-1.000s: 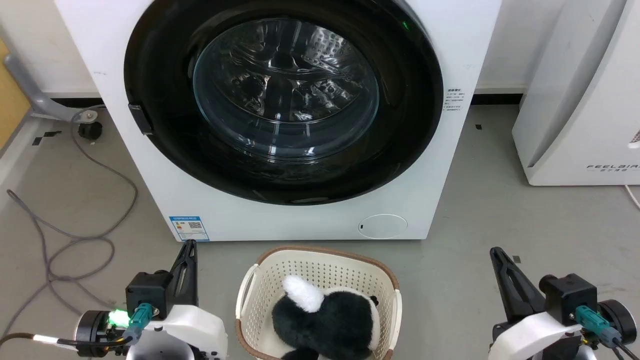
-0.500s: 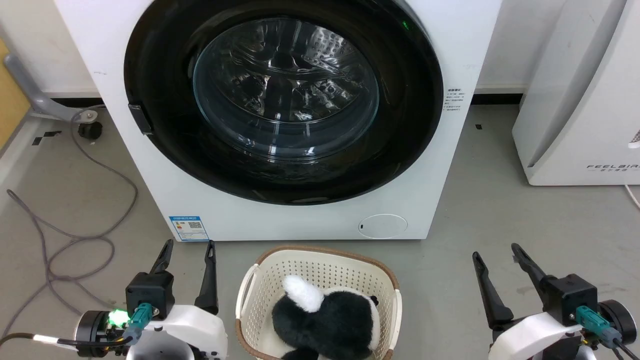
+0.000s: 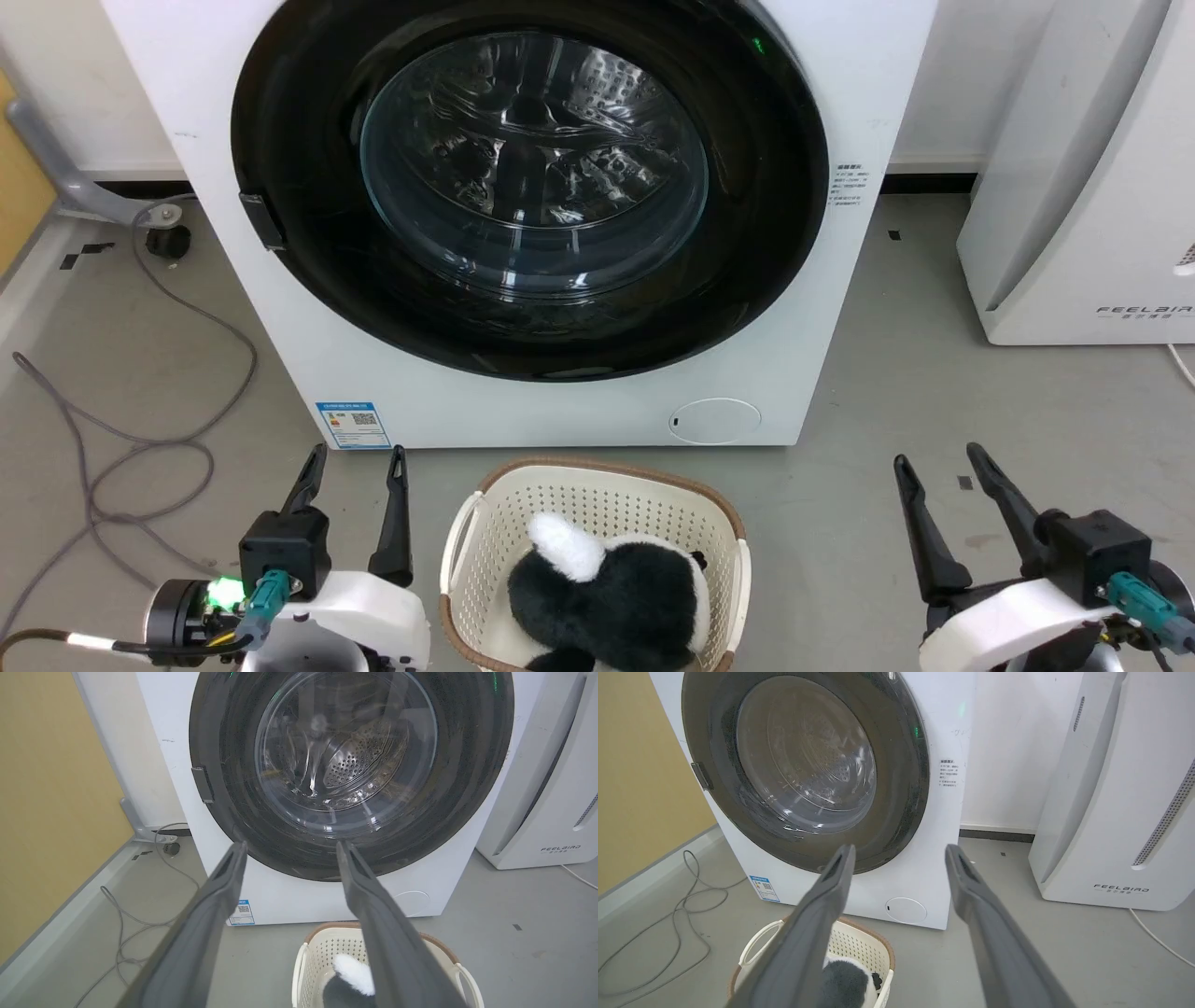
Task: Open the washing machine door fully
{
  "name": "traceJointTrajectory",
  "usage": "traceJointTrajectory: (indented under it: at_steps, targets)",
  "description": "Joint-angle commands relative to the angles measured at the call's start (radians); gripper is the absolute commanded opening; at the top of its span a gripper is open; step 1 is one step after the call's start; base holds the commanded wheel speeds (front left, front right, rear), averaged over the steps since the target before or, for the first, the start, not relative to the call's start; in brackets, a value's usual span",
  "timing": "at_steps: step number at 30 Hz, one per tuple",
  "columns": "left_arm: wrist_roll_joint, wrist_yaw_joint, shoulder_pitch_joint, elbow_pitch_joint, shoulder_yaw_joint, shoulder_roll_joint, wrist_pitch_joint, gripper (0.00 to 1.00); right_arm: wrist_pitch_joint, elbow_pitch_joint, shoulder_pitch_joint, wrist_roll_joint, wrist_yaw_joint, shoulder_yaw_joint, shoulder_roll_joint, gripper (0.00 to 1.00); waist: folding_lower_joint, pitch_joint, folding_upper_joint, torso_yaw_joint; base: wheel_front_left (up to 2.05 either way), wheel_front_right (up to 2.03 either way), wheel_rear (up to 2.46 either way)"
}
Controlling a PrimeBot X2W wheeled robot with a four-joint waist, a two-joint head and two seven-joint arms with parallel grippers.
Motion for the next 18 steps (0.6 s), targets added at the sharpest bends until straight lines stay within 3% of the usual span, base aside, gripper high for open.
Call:
traceJointTrajectory:
  at_steps: [1,9,11,18]
  targets:
    - [-0.007,0.006,0.001,0.002,0.000,0.000,-0.008,1.00,-0.009,-0.009,0.001,0.017,0.000,-0.003,0.000,1.00,0.0000,0.000,0.0000,0.000,0.00,0.00,0.00]
    - [-0.011,0.016,0.001,0.004,-0.007,0.000,-0.025,1.00,-0.026,-0.021,-0.001,0.087,0.000,-0.014,0.000,1.00,0.0000,0.001,0.0000,0.000,0.00,0.00,0.00]
    - [-0.012,0.018,0.002,0.004,-0.009,0.000,-0.029,1.00,-0.030,-0.023,-0.002,0.111,0.000,-0.018,0.000,0.00,0.0000,0.002,0.0000,0.001,0.00,0.00,0.00]
    - [-0.015,0.025,0.003,0.007,-0.015,0.000,-0.044,1.00,-0.045,-0.030,-0.006,0.233,0.000,-0.029,0.000,0.00,0.0000,0.004,0.0000,0.002,0.00,0.00,0.00]
